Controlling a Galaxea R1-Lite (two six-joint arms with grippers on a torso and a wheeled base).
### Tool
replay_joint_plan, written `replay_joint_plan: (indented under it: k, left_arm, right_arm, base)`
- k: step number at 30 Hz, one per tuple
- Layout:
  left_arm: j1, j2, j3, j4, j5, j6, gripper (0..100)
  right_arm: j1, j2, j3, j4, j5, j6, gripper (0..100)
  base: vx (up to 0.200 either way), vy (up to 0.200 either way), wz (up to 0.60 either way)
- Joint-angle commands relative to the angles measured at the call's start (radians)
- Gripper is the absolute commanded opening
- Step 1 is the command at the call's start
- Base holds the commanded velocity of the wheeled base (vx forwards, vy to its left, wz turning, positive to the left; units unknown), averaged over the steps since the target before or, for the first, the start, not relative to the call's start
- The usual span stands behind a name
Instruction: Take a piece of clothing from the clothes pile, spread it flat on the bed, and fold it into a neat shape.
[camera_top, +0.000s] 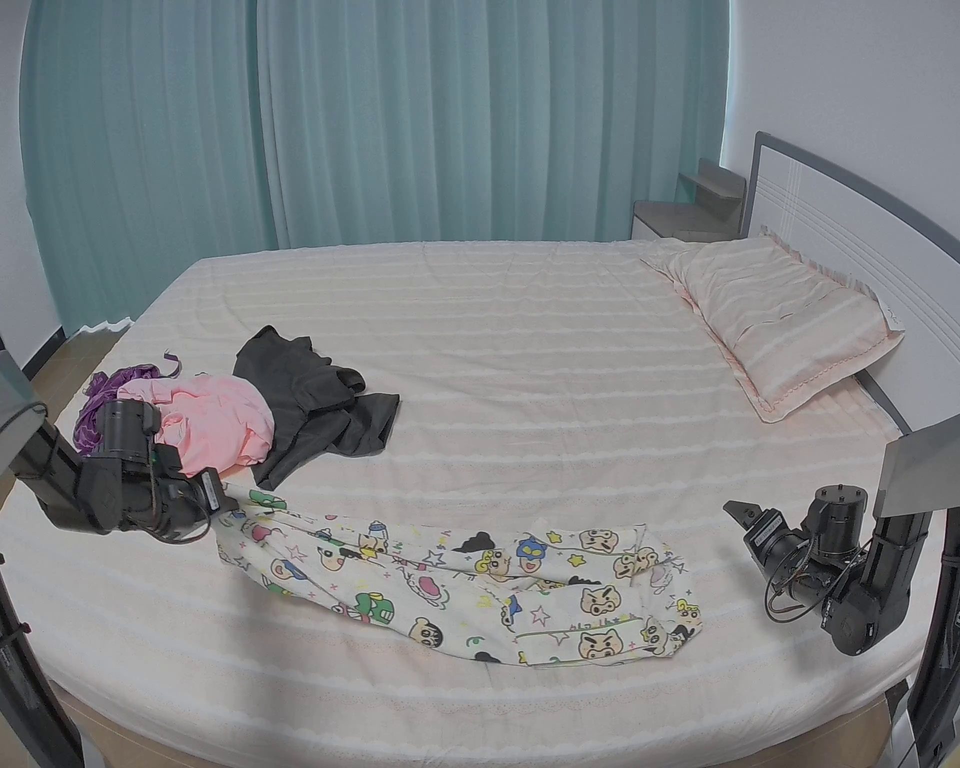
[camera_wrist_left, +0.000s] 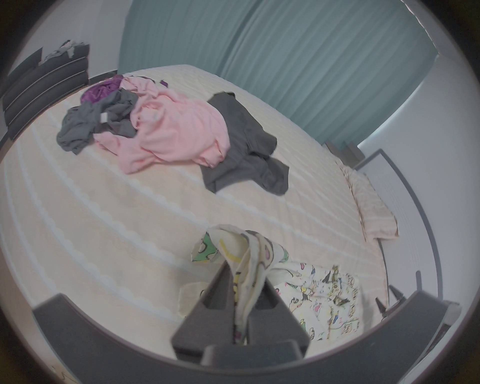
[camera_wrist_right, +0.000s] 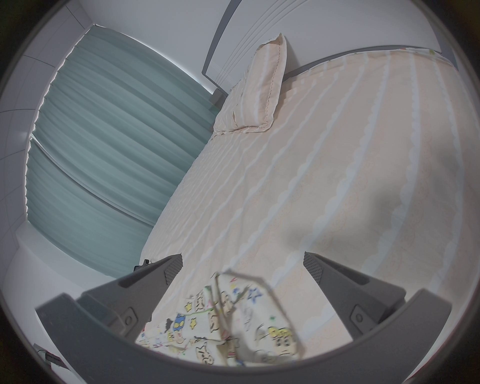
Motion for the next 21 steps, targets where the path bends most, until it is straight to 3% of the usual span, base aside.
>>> replay_joint_plan:
  k: [1,7,11,17,21]
  left_arm:
    - [0.141,-0.104,-0.084,0.092,-0.046,0.005,0]
    - [0.238,-0.149,-0.173,0.187,-0.066,0.021,0]
    - [0.255,-0.169,-0.24,0.266,-0.066,0.029,0]
    - [0.166,-0.209,-0.26,0.365,-0.049,0.043,0]
    - [-0.003,-0.226,-0.26,0.425,0.081,0.037,0]
  right_arm:
    - [-0.004,-0.002,-0.001,0.0,0.0,-0.001,100]
    - [-0.003,-0.003,-0.001,0.0,0.0,0.001,100]
    - [-0.003,-0.011,0.001,0.0,0.001,0.001,100]
    - [-0.003,-0.011,0.001,0.0,0.001,-0.001,100]
    - [-0.003,-0.012,0.001,0.0,0.001,-0.001,100]
  base:
    - [0.0,0.0,0.0]
    - [0.0,0.0,0.0]
    - [0.0,0.0,0.0]
    - [0.0,0.0,0.0]
    - [0.0,0.0,0.0]
